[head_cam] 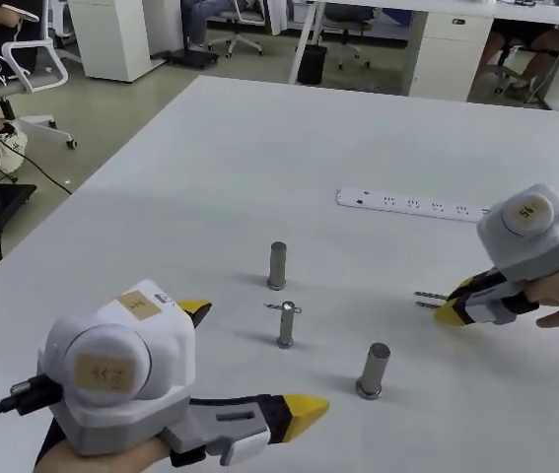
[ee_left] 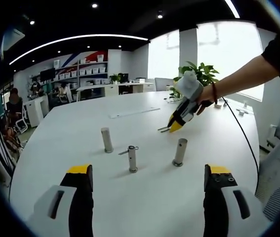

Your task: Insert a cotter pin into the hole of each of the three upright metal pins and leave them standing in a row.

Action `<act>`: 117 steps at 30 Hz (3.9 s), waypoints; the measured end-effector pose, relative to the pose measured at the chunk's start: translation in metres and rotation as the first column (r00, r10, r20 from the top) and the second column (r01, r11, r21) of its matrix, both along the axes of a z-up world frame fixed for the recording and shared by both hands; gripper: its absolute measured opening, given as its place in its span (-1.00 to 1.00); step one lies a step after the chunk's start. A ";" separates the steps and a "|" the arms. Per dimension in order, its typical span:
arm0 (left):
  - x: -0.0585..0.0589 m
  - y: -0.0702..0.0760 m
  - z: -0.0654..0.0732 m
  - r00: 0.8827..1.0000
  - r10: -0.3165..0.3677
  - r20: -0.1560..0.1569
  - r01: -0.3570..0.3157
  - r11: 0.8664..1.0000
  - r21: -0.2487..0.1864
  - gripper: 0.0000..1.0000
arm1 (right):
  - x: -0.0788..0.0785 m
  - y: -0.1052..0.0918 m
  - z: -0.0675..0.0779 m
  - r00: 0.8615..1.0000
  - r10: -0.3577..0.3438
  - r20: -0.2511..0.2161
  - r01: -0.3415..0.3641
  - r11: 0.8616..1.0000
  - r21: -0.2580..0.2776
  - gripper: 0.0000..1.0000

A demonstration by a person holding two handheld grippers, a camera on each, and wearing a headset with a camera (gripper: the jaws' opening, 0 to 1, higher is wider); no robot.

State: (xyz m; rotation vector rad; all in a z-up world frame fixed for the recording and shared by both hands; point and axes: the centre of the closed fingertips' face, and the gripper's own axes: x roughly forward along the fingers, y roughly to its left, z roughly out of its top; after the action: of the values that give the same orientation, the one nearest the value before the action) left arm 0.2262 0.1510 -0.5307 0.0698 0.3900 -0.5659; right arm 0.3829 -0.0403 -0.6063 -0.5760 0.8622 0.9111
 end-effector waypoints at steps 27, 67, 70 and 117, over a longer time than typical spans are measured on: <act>-0.001 0.000 -0.005 1.000 -0.009 -0.009 0.009 1.000 0.023 0.73 | -0.012 0.001 -0.001 0.993 0.114 -0.039 -0.119 0.980 -0.158 -1.00; 0.004 -0.017 0.020 0.994 -0.081 -0.076 0.084 0.996 0.037 -0.05 | -0.063 0.068 0.085 0.913 0.343 0.222 -0.354 0.935 0.011 -1.00; 0.007 -0.023 0.026 0.992 -0.092 -0.088 0.093 0.996 0.006 -0.08 | -0.073 0.075 0.089 0.895 0.371 0.246 -0.385 0.923 0.010 -1.00; 0.000 -0.056 0.036 0.951 -0.167 -0.260 0.097 0.960 -0.262 -0.85 | -0.160 0.132 0.098 0.665 0.661 0.347 -0.680 0.728 -0.086 -1.00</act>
State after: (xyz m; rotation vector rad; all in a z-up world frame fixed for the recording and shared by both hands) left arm 0.2259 0.0954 -0.4949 -0.2279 0.5904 -0.7574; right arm 0.2231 0.0917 -0.5078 -1.0193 0.2645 1.4421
